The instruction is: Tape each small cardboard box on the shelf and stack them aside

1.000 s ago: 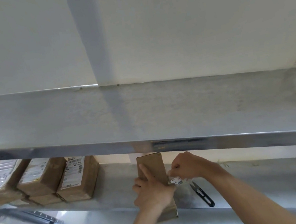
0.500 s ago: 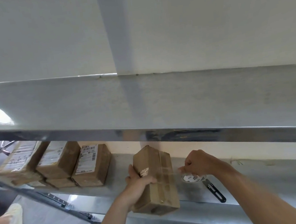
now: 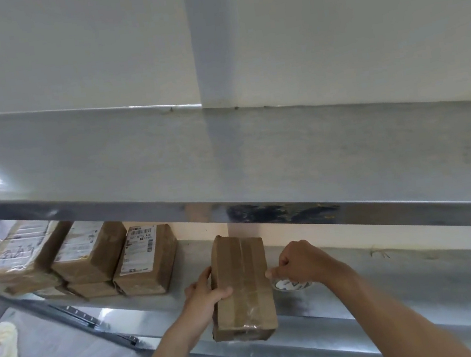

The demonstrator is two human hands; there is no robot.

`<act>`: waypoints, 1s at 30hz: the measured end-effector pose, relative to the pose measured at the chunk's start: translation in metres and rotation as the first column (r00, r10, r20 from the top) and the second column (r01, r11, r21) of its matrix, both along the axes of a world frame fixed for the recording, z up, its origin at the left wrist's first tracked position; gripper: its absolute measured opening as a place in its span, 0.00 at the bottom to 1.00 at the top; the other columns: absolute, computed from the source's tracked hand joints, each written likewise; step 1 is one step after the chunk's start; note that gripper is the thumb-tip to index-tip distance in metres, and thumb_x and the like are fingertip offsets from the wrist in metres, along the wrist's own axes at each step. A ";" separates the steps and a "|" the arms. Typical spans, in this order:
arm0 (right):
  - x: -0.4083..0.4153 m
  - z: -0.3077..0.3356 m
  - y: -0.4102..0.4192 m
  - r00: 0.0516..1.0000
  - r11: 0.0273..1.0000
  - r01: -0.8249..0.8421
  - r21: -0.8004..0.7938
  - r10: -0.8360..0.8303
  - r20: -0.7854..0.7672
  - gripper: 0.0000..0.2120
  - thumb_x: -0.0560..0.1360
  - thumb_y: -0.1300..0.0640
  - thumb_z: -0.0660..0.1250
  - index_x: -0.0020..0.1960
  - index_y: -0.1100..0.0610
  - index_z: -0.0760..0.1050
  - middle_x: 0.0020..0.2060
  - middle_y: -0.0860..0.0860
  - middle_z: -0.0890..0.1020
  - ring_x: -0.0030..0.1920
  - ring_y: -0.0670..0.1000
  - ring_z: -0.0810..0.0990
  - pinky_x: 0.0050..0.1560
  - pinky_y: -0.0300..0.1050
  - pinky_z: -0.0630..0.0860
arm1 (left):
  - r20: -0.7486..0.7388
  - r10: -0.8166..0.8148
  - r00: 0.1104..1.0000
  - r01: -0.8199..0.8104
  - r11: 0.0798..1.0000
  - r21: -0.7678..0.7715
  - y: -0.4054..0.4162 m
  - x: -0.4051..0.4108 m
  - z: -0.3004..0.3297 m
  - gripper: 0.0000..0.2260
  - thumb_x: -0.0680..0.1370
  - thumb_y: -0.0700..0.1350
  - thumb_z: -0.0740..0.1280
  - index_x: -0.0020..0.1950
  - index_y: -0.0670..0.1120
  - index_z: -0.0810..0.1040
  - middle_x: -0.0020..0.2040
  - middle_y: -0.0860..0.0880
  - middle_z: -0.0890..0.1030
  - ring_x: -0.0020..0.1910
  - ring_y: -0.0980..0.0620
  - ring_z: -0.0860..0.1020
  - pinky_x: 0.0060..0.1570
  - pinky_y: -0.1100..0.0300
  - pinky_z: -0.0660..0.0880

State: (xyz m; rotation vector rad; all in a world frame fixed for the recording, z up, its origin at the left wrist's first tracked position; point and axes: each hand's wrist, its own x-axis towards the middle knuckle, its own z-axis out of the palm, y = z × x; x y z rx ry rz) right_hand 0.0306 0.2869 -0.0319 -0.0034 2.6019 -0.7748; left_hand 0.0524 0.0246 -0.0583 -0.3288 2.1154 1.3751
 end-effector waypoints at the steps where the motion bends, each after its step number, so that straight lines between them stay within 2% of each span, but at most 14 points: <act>1: 0.000 -0.001 -0.003 1.000 1.000 0.000 0.000 0.000 0.000 0.25 0.72 0.35 0.71 0.34 0.58 0.82 0.30 0.52 0.83 0.30 0.51 0.82 0.37 0.42 0.78 | -0.056 -0.041 0.998 0.035 0.994 -0.108 0.000 0.002 0.004 0.35 0.73 0.59 0.73 0.77 0.64 0.60 0.74 0.48 0.62 0.72 0.42 0.68 0.71 0.46 0.69; 3: 0.001 -0.005 -0.010 1.000 0.999 0.014 -0.033 -0.013 0.010 0.29 0.72 0.35 0.71 0.37 0.62 0.82 0.30 0.55 0.82 0.29 0.52 0.80 0.40 0.45 0.80 | -0.211 -0.103 0.972 0.041 0.959 -0.280 0.005 0.005 0.011 0.29 0.81 0.49 0.66 0.79 0.60 0.58 0.76 0.46 0.60 0.75 0.42 0.63 0.74 0.46 0.65; 5: 0.002 -0.008 -0.015 1.000 0.997 0.019 -0.074 -0.018 0.011 0.28 0.72 0.35 0.72 0.32 0.60 0.78 0.25 0.53 0.77 0.26 0.49 0.75 0.37 0.44 0.76 | -0.322 -0.183 0.929 0.036 0.910 -0.413 0.019 0.009 0.019 0.28 0.81 0.44 0.62 0.79 0.57 0.59 0.73 0.44 0.65 0.72 0.42 0.68 0.72 0.46 0.69; 7: 0.002 -0.007 -0.018 1.000 0.996 0.021 -0.081 -0.020 0.005 0.26 0.71 0.36 0.72 0.30 0.57 0.75 0.24 0.51 0.74 0.26 0.49 0.72 0.36 0.43 0.73 | -0.288 -0.243 0.927 0.056 0.845 -0.532 0.039 0.011 0.027 0.31 0.79 0.51 0.61 0.81 0.52 0.55 0.71 0.41 0.67 0.69 0.41 0.69 0.67 0.47 0.72; 9: 0.003 -0.005 -0.018 1.000 0.997 0.021 -0.075 -0.021 0.002 0.26 0.72 0.37 0.72 0.27 0.55 0.71 0.21 0.49 0.72 0.24 0.48 0.69 0.35 0.43 0.70 | -0.123 -0.256 0.959 0.125 0.770 -0.625 0.061 0.010 0.032 0.46 0.74 0.67 0.62 0.82 0.47 0.44 0.73 0.40 0.62 0.72 0.39 0.63 0.66 0.45 0.71; 11: 0.002 -0.002 -0.018 1.000 0.996 0.015 -0.087 -0.015 0.000 0.26 0.72 0.39 0.73 0.25 0.53 0.71 0.20 0.48 0.72 0.22 0.46 0.69 0.33 0.41 0.69 | -0.015 -0.231 0.973 0.160 0.717 -0.678 0.078 0.009 0.034 0.58 0.67 0.74 0.65 0.81 0.46 0.36 0.76 0.38 0.55 0.74 0.37 0.59 0.66 0.42 0.69; 13: 0.003 -0.001 -0.016 1.000 0.992 0.005 -0.126 -0.001 0.026 0.23 0.73 0.41 0.72 0.26 0.54 0.73 0.23 0.49 0.75 0.24 0.47 0.72 0.34 0.41 0.71 | 0.011 -0.195 0.981 0.146 0.693 -0.706 0.086 0.008 0.034 0.63 0.64 0.73 0.69 0.80 0.46 0.32 0.76 0.37 0.52 0.74 0.37 0.58 0.66 0.41 0.69; 16: 0.005 -0.004 -0.011 0.999 0.984 0.000 -0.177 0.009 0.054 0.18 0.74 0.49 0.69 0.30 0.59 0.75 0.27 0.50 0.77 0.28 0.47 0.74 0.36 0.44 0.74 | -0.003 -0.179 0.984 0.124 0.692 -0.712 0.086 0.007 0.033 0.63 0.63 0.73 0.69 0.79 0.49 0.30 0.75 0.37 0.53 0.72 0.38 0.59 0.65 0.41 0.67; 18: 0.009 -0.005 -0.008 0.998 0.977 0.014 -0.214 -0.001 0.064 0.16 0.75 0.51 0.68 0.36 0.63 0.79 0.29 0.50 0.80 0.27 0.44 0.76 0.36 0.43 0.76 | -0.011 -0.185 0.983 0.121 0.688 -0.715 0.084 0.009 0.032 0.63 0.63 0.73 0.69 0.79 0.50 0.30 0.74 0.38 0.54 0.71 0.38 0.60 0.65 0.42 0.67; 20: 0.011 -0.004 -0.007 0.999 0.976 0.013 -0.217 -0.002 0.051 0.17 0.75 0.49 0.69 0.39 0.64 0.81 0.30 0.51 0.82 0.27 0.43 0.77 0.35 0.39 0.77 | -0.025 -0.186 0.982 0.113 0.693 -0.712 0.084 0.011 0.032 0.62 0.63 0.73 0.69 0.79 0.51 0.31 0.73 0.38 0.55 0.70 0.38 0.61 0.64 0.42 0.67; 23: 0.011 -0.002 -0.007 1.000 0.981 -0.003 -0.195 0.001 -0.012 0.20 0.73 0.47 0.70 0.37 0.65 0.79 0.33 0.58 0.83 0.28 0.48 0.75 0.36 0.45 0.74 | -0.070 -0.176 0.982 0.078 0.711 -0.699 0.084 0.014 0.033 0.61 0.63 0.74 0.68 0.80 0.51 0.33 0.72 0.39 0.58 0.69 0.38 0.62 0.64 0.42 0.68; 27: 0.008 -0.006 0.000 1.000 0.983 0.003 -0.182 -0.007 -0.024 0.24 0.71 0.41 0.72 0.36 0.64 0.80 0.32 0.57 0.83 0.27 0.47 0.75 0.38 0.48 0.78 | -0.139 -0.159 0.978 0.028 0.751 -0.659 0.080 0.014 0.032 0.59 0.62 0.76 0.65 0.79 0.54 0.35 0.69 0.40 0.62 0.68 0.38 0.65 0.63 0.42 0.69; 30: 0.008 -0.007 0.006 0.999 0.987 0.018 -0.159 -0.025 -0.039 0.31 0.67 0.33 0.72 0.36 0.65 0.79 0.33 0.59 0.82 0.28 0.46 0.73 0.35 0.46 0.72 | -0.178 -0.128 0.976 0.002 0.817 -0.576 0.081 0.012 0.034 0.58 0.60 0.79 0.64 0.77 0.58 0.38 0.69 0.42 0.64 0.68 0.38 0.66 0.63 0.41 0.70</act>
